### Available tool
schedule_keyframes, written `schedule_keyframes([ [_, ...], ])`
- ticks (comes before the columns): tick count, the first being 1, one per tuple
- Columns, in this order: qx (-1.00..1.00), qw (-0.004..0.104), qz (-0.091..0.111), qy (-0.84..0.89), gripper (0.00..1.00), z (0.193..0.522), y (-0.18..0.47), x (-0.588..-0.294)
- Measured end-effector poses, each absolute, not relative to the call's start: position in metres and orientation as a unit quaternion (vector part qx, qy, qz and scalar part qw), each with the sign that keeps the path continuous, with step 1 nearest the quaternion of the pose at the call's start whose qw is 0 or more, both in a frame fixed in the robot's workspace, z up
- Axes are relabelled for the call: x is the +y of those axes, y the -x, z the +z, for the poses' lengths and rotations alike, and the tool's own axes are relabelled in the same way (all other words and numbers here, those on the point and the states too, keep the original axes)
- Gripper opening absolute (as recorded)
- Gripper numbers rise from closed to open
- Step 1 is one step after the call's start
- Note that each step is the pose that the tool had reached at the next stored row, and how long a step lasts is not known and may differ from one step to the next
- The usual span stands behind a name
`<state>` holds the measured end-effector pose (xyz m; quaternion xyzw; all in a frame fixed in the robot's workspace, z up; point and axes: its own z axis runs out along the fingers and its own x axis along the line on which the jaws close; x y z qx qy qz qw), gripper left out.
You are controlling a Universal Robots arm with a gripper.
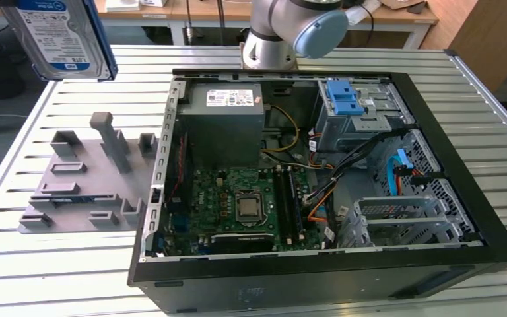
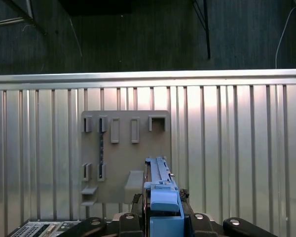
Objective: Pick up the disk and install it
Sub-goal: 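Pick up the disk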
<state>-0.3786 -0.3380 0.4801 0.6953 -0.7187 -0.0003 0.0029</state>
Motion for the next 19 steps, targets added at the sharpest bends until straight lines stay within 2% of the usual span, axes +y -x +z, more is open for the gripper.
schedule_keyframes([
  [19,-0.719,0.003,0.000,-0.695,0.36,0.480,0.356,-0.342],
])
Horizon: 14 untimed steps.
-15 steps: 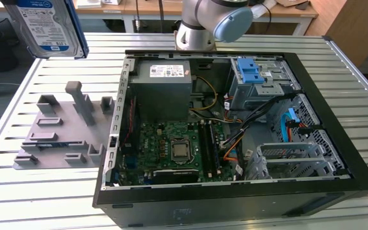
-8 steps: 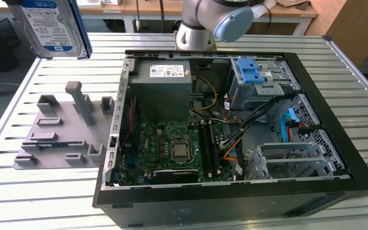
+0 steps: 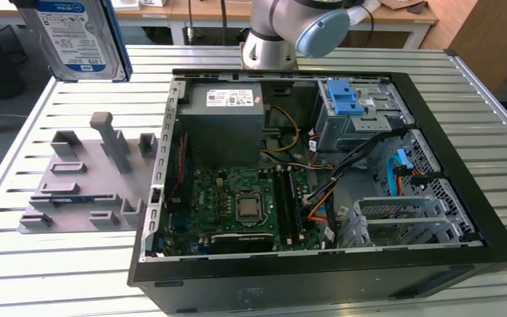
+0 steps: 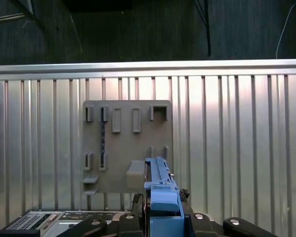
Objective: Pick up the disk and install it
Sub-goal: 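Pick up the disk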
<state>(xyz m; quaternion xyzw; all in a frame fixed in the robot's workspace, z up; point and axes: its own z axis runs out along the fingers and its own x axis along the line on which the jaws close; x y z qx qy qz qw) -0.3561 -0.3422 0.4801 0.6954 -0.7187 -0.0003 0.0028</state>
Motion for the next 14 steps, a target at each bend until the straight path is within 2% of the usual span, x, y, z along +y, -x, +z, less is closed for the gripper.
schedule_keyframes([
  [14,-0.719,0.003,0.000,-0.695,0.36,0.4801,0.3498,-0.3446],
])
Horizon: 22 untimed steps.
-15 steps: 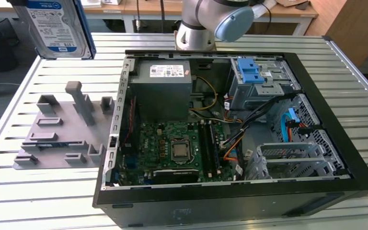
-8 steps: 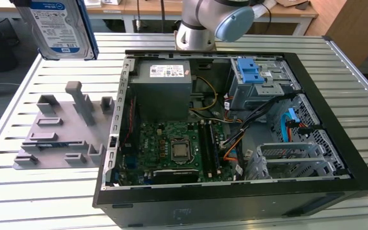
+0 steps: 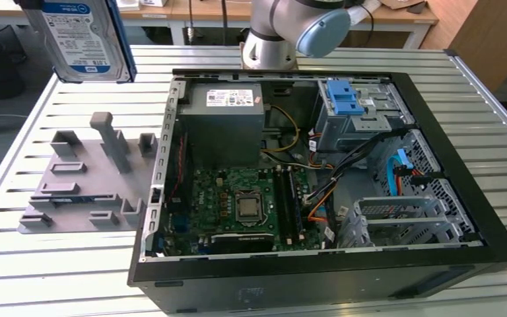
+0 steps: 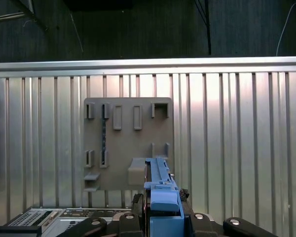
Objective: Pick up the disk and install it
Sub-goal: 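Pick up the disk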
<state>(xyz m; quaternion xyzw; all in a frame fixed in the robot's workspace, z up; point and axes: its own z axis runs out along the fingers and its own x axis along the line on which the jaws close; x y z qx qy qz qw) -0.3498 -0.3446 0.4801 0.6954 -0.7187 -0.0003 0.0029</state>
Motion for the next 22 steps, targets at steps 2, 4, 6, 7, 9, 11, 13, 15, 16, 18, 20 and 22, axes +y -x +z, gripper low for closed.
schedule_keyframes([
  [2,-0.719,0.003,0.000,-0.695,0.36,0.480,0.349,-0.345],
  [4,-0.719,0.003,0.000,-0.695,0.36,0.480,0.347,-0.345],
  [6,-0.719,0.003,0.000,-0.695,0.36,0.480,0.345,-0.345],
  [7,-0.719,0.003,0.000,-0.695,0.36,0.480,0.344,-0.346],
  [9,-0.719,0.003,0.000,-0.695,0.36,0.480,0.342,-0.346],
  [11,-0.719,0.003,0.000,-0.695,0.36,0.480,0.339,-0.347],
  [13,-0.719,0.003,0.000,-0.695,0.36,0.480,0.336,-0.348],
  [15,-0.719,0.003,0.000,-0.695,0.36,0.480,0.334,-0.349],
  [16,-0.719,0.003,0.000,-0.695,0.36,0.480,0.332,-0.349],
  [18,-0.719,0.003,0.000,-0.695,0.36,0.480,0.331,-0.350],
  [20,-0.719,0.003,0.000,-0.695,0.36,0.480,0.330,-0.350],
  [22,-0.719,0.003,0.000,-0.695,0.36,0.480,0.329,-0.351],
])
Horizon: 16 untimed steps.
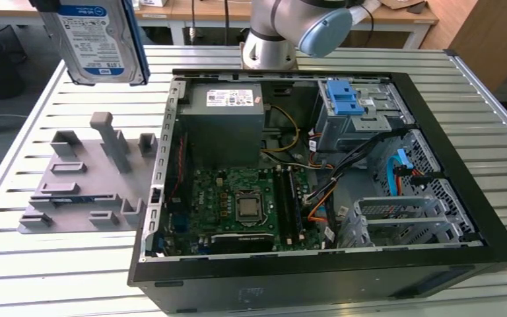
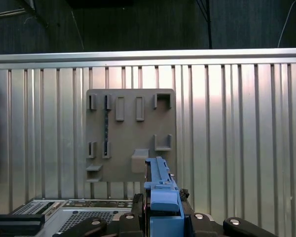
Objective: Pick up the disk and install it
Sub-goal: 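Pick up the disk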
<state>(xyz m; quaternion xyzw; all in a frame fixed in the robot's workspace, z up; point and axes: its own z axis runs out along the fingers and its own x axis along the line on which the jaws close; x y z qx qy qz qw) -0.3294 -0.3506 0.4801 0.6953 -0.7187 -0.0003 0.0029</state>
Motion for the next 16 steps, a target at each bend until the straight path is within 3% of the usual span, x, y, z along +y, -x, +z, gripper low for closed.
schedule_keyframes([
  [16,-0.719,0.003,0.000,-0.695,0.36,0.4801,0.3275,-0.3534],
])
